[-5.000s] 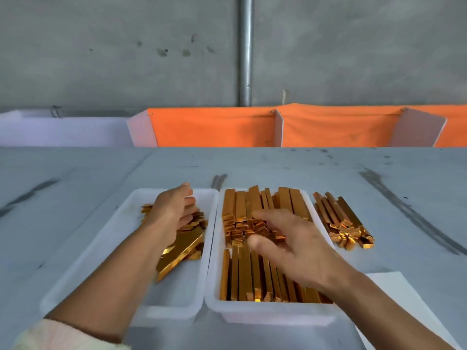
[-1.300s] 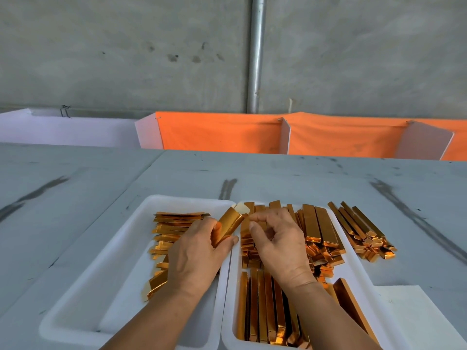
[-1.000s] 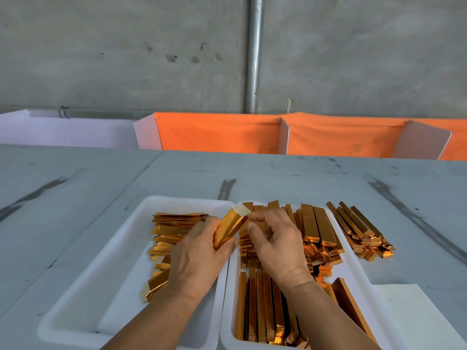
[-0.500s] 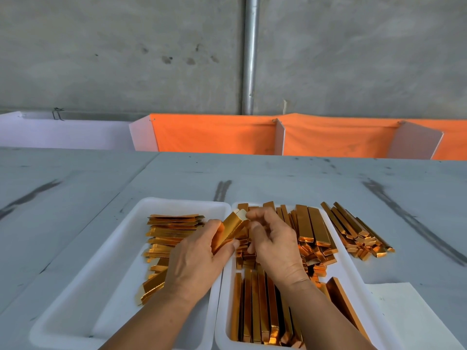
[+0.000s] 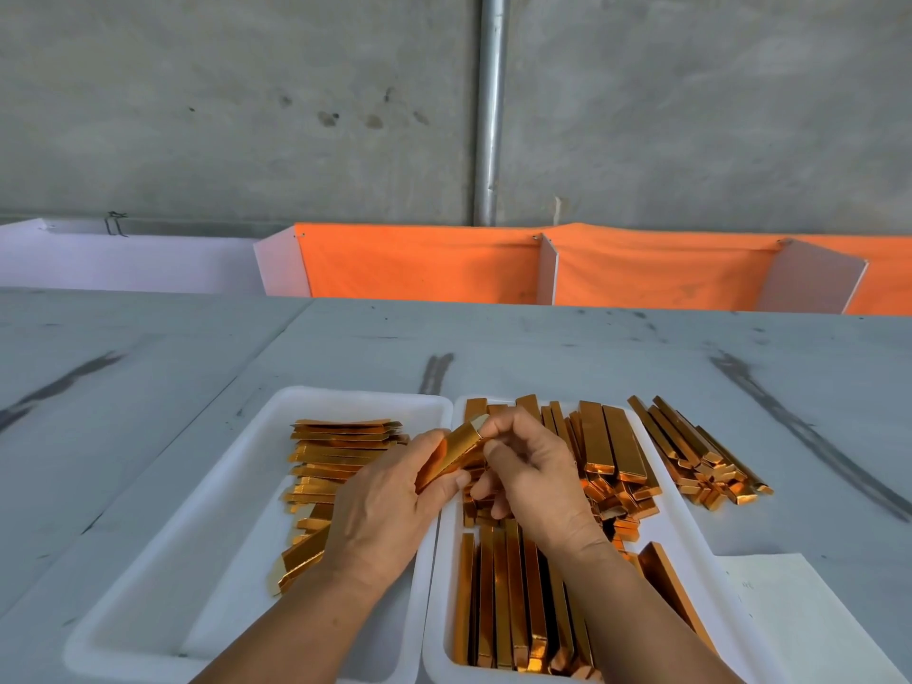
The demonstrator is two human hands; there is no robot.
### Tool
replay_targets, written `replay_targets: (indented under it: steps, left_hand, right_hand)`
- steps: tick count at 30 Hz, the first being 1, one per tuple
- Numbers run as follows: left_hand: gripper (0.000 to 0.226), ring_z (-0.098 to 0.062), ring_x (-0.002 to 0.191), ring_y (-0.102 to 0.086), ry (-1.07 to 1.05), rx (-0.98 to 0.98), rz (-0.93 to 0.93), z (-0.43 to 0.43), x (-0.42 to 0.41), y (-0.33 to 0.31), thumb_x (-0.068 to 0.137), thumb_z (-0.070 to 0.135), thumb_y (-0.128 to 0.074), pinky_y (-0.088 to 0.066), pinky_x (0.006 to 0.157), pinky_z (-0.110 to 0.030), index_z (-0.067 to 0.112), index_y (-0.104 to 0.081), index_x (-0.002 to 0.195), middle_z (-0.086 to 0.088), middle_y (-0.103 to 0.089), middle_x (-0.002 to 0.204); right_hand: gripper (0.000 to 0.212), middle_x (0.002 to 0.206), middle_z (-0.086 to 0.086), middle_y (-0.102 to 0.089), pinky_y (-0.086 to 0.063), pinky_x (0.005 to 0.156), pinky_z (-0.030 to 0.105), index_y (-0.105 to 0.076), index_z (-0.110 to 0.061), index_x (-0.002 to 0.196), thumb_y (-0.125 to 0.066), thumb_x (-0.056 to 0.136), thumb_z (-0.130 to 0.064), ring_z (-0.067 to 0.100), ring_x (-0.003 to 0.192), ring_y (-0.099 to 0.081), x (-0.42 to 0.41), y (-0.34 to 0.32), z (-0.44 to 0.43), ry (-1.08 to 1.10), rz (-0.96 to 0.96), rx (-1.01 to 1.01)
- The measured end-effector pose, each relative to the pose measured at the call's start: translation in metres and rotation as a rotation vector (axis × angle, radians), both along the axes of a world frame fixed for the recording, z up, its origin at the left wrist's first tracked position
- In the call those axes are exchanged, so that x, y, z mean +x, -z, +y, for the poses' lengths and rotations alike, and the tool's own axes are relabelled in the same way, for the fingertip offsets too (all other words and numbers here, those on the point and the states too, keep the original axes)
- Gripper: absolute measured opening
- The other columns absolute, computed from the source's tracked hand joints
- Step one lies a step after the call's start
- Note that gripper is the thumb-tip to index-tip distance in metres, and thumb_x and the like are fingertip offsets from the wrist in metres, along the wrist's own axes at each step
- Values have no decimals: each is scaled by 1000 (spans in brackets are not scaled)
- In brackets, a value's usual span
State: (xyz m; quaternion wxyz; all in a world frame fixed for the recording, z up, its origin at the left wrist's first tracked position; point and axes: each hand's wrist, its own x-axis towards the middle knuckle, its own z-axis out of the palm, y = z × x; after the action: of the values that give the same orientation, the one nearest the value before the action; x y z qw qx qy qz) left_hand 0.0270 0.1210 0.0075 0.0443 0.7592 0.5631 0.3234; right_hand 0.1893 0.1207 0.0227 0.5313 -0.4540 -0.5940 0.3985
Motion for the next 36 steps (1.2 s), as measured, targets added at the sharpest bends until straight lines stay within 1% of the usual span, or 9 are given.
replay_targets:
  steps: [4, 5, 8, 12, 19, 23, 26, 30, 36]
  left_hand:
    - [50, -6, 85, -58, -51, -29, -33, -2, 2, -1, 84, 64, -57, -49, 71, -21, 39, -46, 126, 16, -59, 97]
    - [45, -5, 84, -58, -77, -42, -32, -2, 2, -1, 83, 63, -59, -48, 69, -19, 40, -48, 120, 17, -59, 96]
    - [31, -3, 68, -52, -129, -52, 36, -3, 3, -2, 83, 65, -57, -33, 54, -12, 37, -46, 90, 15, -52, 79]
    - [34, -3, 59, -48, -117, -61, 34, -4, 2, -3, 83, 64, -56, -27, 51, -11, 34, -41, 81, 12, -47, 69]
    - [30, -2, 60, -48, -83, -40, 55, -5, 0, -5, 85, 64, -52, -27, 51, -11, 36, -41, 86, 14, -45, 71]
    - [38, -3, 66, -49, -98, -31, 72, -6, 2, -5, 79, 72, -52, -29, 53, -12, 37, -42, 90, 15, -49, 82]
    - [34, -4, 68, -48, -53, -18, 118, -7, 4, -4, 84, 70, -47, -29, 53, -11, 38, -40, 93, 15, -49, 84]
    - [26, -5, 67, -49, -14, 1, 121, -7, 5, -3, 91, 61, -43, -32, 53, -12, 37, -35, 97, 13, -47, 85]
    - [29, -7, 66, -53, 6, 41, 139, -6, 6, -2, 93, 63, -34, -36, 54, -14, 36, -39, 103, 12, -49, 82]
  right_hand:
    - [36, 71, 5, -63, -47, 45, 22, -63, -28, 82, -49, 98, 0, 13, 54, -62, 0, 1, 1, 9, -48, -4]
    - [33, 70, 5, -62, -47, 46, 21, -63, -27, 83, -49, 98, -1, 11, 53, -62, 0, 1, 2, 32, -65, -12]
    - [26, 66, 3, -63, -48, 48, 21, -62, -24, 89, -48, 99, -4, 9, 51, -61, 2, 3, 4, 95, -67, -46]
    - [26, 59, 2, -63, -48, 48, 22, -62, -23, 91, -45, 102, -6, 11, 49, -59, 4, 2, 3, 96, -47, -51]
    - [27, 58, 3, -64, -48, 47, 22, -62, -25, 92, -43, 103, -8, 9, 47, -56, 4, 1, 3, 94, -44, -52]
    - [29, 59, -2, -62, -48, 50, 22, -61, -27, 90, -44, 102, -7, 8, 53, -58, 1, 3, 0, 65, -134, -10]
    - [31, 60, -6, -61, -47, 51, 17, -61, -28, 88, -44, 101, -7, 7, 57, -60, -3, 4, -2, 1, -188, 0]
    - [35, 68, -3, -62, -46, 52, 16, -61, -33, 84, -44, 101, -7, 6, 59, -60, -3, 4, -1, -6, -181, -13]
    - [41, 61, 3, -61, -46, 51, 22, -63, -32, 82, -41, 100, -3, 12, 58, -57, 0, 3, 1, -28, -121, 2]
